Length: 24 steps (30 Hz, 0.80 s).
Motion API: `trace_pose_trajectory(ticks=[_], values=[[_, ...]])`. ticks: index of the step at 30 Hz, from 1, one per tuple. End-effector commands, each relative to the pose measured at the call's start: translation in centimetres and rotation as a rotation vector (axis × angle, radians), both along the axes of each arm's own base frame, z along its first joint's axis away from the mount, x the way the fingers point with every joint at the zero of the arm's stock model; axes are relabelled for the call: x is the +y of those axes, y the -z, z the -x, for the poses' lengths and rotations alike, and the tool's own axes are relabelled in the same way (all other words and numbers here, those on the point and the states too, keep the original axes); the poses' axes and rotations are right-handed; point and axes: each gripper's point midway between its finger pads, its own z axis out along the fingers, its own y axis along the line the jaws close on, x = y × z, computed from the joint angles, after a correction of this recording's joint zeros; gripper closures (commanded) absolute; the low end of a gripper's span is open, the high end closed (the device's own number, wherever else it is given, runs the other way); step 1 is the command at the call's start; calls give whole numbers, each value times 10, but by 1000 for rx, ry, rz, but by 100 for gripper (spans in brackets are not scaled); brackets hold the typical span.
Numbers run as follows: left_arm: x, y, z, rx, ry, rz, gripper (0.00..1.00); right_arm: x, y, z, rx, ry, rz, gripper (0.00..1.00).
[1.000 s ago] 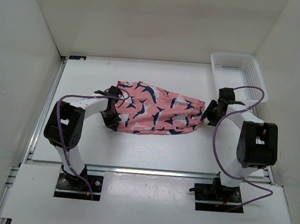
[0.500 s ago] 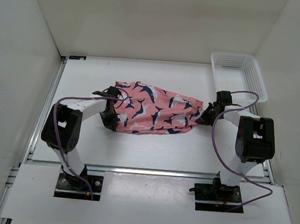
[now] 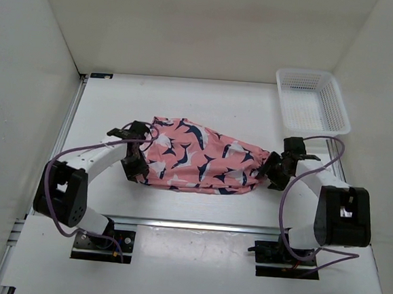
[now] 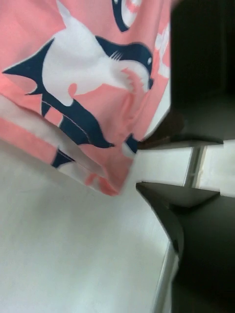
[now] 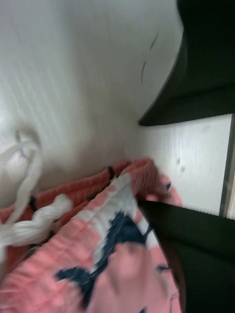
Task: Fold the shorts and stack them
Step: Fold the shorts
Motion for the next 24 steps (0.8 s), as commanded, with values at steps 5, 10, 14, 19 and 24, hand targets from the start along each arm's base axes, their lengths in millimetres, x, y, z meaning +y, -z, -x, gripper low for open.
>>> trace_pose_trajectory(ticks=[5, 10, 14, 19, 24], values=[[10, -96, -44, -228, 4, -69, 39, -31, -53, -6, -100, -11, 203, 11], [-20, -149, -94, -378, 120, -30, 80, 0, -103, -41, -243, -94, 180, 84], [-59, -133, -130, -371, 212, 68, 90, 55, -117, -77, -295, -231, 111, 100], [-106, -95, -177, -308, 297, 122, 90, 101, -99, -118, -267, -323, 46, 100], [-125, -59, -206, -259, 307, 142, 90, 102, -53, -138, -195, -292, 81, 100]])
